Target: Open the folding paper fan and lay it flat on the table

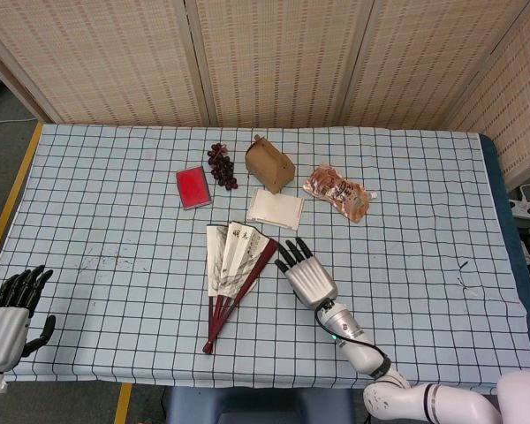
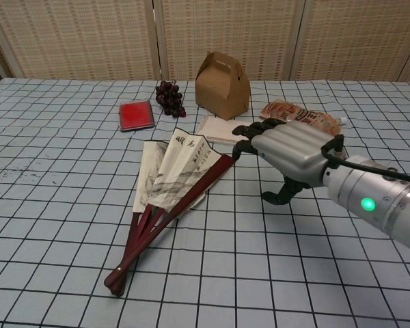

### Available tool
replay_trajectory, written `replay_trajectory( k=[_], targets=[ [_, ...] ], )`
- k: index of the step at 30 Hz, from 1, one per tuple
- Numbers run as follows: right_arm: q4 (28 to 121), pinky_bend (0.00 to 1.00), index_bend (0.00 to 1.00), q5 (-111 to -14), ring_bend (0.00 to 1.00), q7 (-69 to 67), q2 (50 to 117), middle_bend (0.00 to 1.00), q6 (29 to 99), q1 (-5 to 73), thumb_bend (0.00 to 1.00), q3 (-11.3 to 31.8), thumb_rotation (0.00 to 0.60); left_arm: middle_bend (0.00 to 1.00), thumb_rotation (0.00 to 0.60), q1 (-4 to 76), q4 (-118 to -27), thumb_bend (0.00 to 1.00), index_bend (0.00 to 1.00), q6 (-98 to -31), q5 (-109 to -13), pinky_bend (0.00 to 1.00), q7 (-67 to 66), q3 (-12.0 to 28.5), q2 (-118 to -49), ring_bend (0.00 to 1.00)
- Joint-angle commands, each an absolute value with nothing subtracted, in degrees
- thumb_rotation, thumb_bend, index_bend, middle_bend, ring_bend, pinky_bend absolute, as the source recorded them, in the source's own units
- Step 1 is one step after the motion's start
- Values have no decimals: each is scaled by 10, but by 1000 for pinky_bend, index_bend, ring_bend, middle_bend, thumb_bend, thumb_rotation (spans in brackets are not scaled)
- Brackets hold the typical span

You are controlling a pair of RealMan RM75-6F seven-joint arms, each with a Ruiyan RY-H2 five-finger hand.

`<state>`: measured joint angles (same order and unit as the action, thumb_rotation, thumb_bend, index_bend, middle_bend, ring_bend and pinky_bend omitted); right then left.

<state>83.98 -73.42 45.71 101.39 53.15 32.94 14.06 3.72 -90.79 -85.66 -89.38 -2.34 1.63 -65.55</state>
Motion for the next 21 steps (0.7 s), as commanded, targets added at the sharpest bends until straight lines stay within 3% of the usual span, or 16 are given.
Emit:
replay_trajectory(
  k=[1,13,21],
  targets=[
    [787,0,263,-713,0,452,1064,0,510,371,241,149,600,0,600,39,-905,478,0,-852,-886,71,-15,18,-655,0],
    [691,0,302,-697,0,388,1146,0,500,430,244,156,600,0,600,46,-897,477,0,-834,-871,70,-8,16,-656,0],
    [657,0,464,-694,0,385,1180,2,515,450,320,147,600,0,600,48,-901,477,0,-831,-867,70,-7,14,-651,0]
  ],
)
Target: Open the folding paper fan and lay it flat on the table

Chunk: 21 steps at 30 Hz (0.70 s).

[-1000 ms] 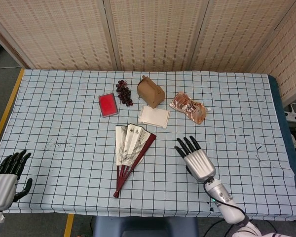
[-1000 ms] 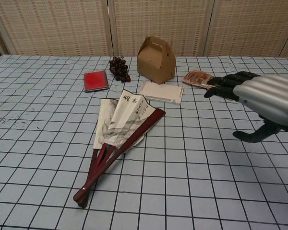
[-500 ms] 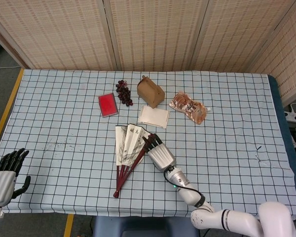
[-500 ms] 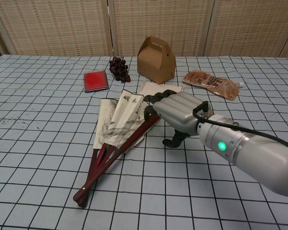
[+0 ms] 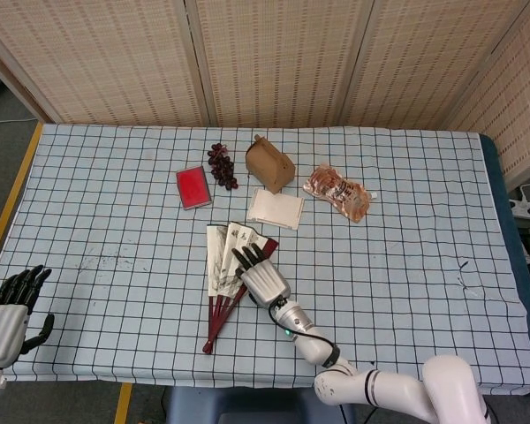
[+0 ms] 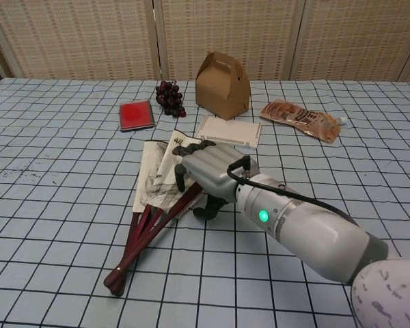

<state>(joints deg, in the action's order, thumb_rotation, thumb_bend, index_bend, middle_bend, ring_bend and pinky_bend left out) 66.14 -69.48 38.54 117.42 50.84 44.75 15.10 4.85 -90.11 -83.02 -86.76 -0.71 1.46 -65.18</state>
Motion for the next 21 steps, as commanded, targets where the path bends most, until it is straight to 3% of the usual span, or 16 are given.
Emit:
replay_trajectory(
  k=[1,8,18,21],
  targets=[
    [656,0,490,-695,0,384,1182,8,520,449,337,145,600,0,600,48,-901,477,0,-832,-868,70,-7,14,-651,0],
    [672,1,658,-699,0,355,1173,96,541,441,518,139,600,0,600,47,-913,476,0,-829,-866,73,-17,8,-646,0],
    [864,19,693,-627,0,280,1094,116,545,417,544,190,600,0,600,46,-945,477,5,-831,-898,98,1,-11,-634,0],
    [921,21,701,-594,0,267,1067,120,542,413,544,206,600,0,600,53,-943,477,100,-827,-916,99,29,-16,-640,0]
  ],
)
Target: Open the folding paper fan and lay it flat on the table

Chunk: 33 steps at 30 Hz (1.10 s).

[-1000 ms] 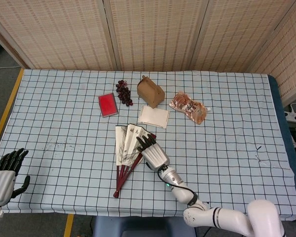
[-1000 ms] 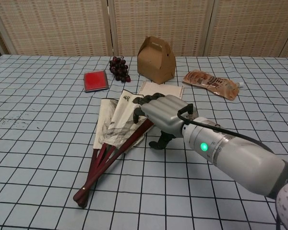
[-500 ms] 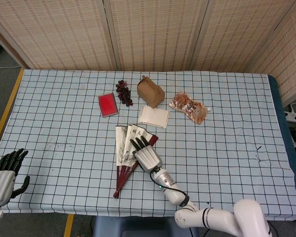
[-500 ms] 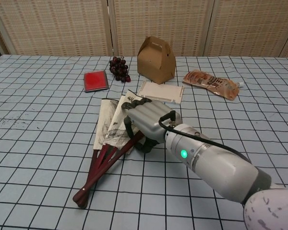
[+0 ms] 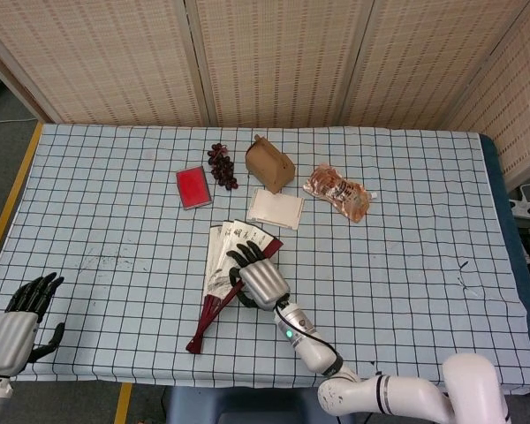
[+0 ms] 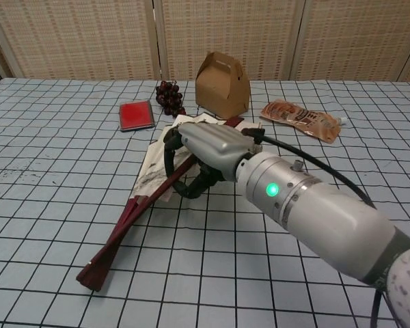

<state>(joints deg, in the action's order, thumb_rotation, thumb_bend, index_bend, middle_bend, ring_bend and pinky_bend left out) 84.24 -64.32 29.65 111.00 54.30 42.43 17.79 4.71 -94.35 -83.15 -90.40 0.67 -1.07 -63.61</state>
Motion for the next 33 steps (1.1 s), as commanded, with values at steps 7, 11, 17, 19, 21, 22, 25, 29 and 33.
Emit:
replay_trajectory(
  k=[7,11,17,19,21,22,25,29,33],
  targets=[
    [1012,21,710,-549,0,240,1021,121,548,414,544,227,600,0,600,61,-913,475,275,-810,-906,99,70,-14,-661,0],
    [1041,0,722,-526,0,216,1019,121,566,417,544,241,600,0,600,75,-889,471,245,-778,-897,99,188,-17,-690,0],
    [1074,0,725,-496,0,225,1022,121,591,443,544,259,600,0,600,102,-858,456,65,-740,-903,97,247,-17,-749,0],
    [1085,0,725,-491,0,227,1027,121,604,451,544,264,600,0,600,110,-871,452,41,-735,-901,98,283,-12,-763,0],
    [1092,0,725,-490,0,228,1032,120,617,458,549,268,600,0,600,118,-886,448,20,-727,-898,98,307,-7,-772,0],
    [1093,0,725,-492,0,230,1035,120,624,461,558,270,600,0,600,123,-891,443,9,-718,-897,99,309,-8,-775,0],
    [1094,0,725,-493,0,228,1047,121,641,471,578,274,600,0,600,136,-904,431,0,-698,-892,100,299,-6,-792,0],
    [1099,0,725,-490,0,231,1054,121,655,483,586,275,600,0,600,143,-935,428,0,-696,-884,99,299,1,-807,0],
    [1108,0,725,-481,0,228,1059,120,666,489,600,277,600,0,600,145,-971,423,0,-707,-885,98,296,6,-807,0]
  ],
)
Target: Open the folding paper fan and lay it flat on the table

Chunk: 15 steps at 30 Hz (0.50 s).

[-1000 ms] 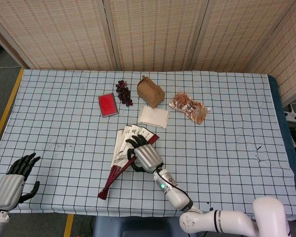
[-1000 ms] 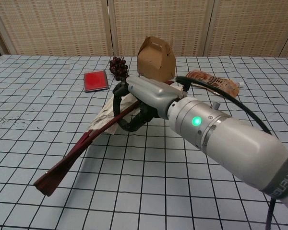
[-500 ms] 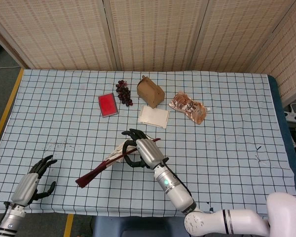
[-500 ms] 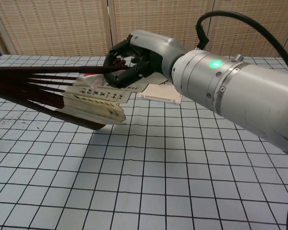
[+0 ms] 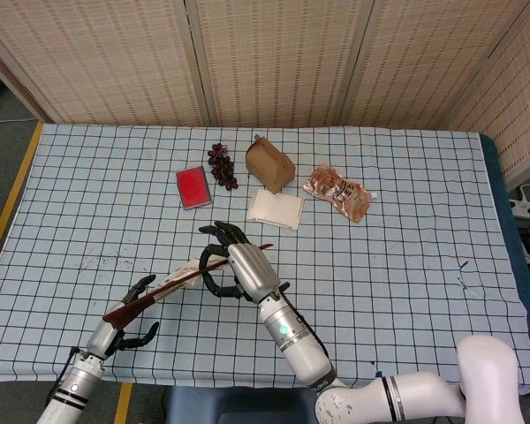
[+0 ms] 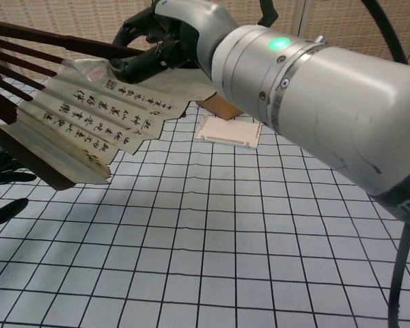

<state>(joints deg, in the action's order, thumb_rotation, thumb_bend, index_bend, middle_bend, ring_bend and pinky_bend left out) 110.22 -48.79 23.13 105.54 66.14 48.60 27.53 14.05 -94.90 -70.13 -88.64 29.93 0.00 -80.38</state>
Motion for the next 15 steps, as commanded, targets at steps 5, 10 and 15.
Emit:
replay_trajectory(
  k=[5,10,15],
  targets=[
    [1122,0,725,-461,0,219,1062,120,669,495,610,278,600,0,600,148,-974,423,8,-731,-860,100,242,37,-832,0],
    [1128,0,725,-463,0,223,1059,121,682,500,609,274,600,14,600,135,-955,432,334,-764,-814,120,216,65,-870,0],
    [1140,0,725,-471,0,220,1044,121,691,498,610,275,600,241,600,126,-927,571,662,-785,-801,90,190,70,-886,38]
  ],
)
